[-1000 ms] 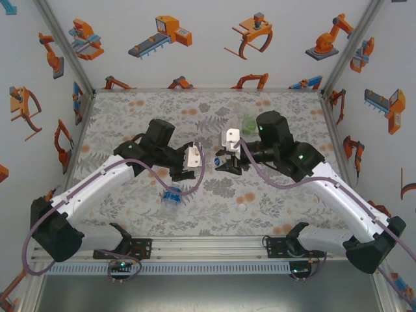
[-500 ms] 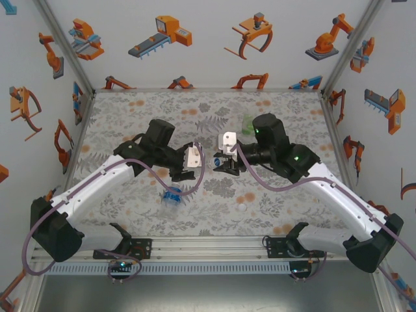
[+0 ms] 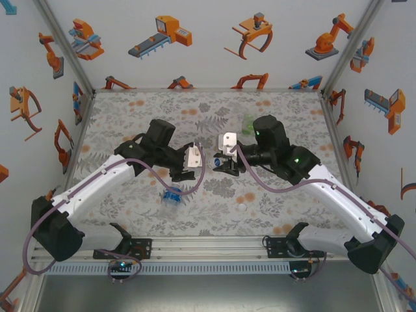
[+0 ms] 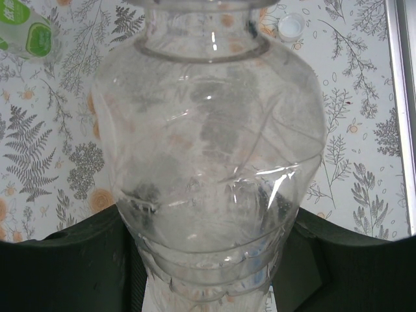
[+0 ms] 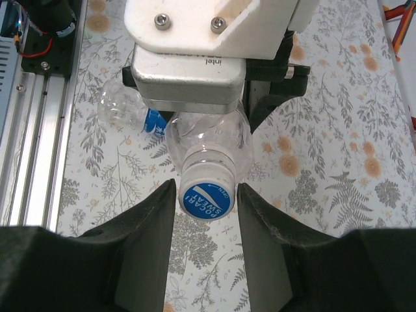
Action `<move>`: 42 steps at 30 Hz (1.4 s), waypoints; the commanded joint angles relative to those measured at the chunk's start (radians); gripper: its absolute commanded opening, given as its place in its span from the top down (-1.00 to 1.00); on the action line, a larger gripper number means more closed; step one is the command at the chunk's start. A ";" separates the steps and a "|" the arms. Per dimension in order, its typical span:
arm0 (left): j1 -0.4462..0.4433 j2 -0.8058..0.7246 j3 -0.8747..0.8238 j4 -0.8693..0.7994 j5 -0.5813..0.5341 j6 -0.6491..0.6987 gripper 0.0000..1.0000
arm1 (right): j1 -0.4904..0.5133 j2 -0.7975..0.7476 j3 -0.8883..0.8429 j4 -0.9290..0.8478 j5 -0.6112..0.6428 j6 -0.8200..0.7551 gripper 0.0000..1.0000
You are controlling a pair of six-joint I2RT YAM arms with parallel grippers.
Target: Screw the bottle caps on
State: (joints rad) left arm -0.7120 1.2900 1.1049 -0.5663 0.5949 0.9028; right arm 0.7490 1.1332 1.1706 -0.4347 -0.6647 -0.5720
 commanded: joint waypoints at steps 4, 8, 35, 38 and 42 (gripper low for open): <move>-0.001 0.013 0.035 -0.030 0.013 0.014 1.00 | 0.010 -0.016 -0.004 0.030 -0.001 0.018 0.18; 0.000 0.015 0.039 -0.031 0.014 0.012 1.00 | 0.011 -0.016 0.000 0.014 -0.003 0.023 0.30; -0.001 0.000 0.026 0.012 -0.009 -0.023 1.00 | 0.015 0.104 0.023 0.083 0.435 1.775 0.93; -0.002 -0.001 0.028 0.011 -0.010 -0.028 1.00 | 0.003 0.081 0.026 0.079 0.443 1.681 0.68; -0.001 -0.004 0.025 0.013 -0.014 -0.026 1.00 | -0.007 0.033 0.051 0.061 0.478 1.424 0.08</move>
State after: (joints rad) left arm -0.6895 1.3018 1.1145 -0.5838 0.4969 0.8680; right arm 0.7532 1.1995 1.1675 -0.4034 -0.2420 1.0237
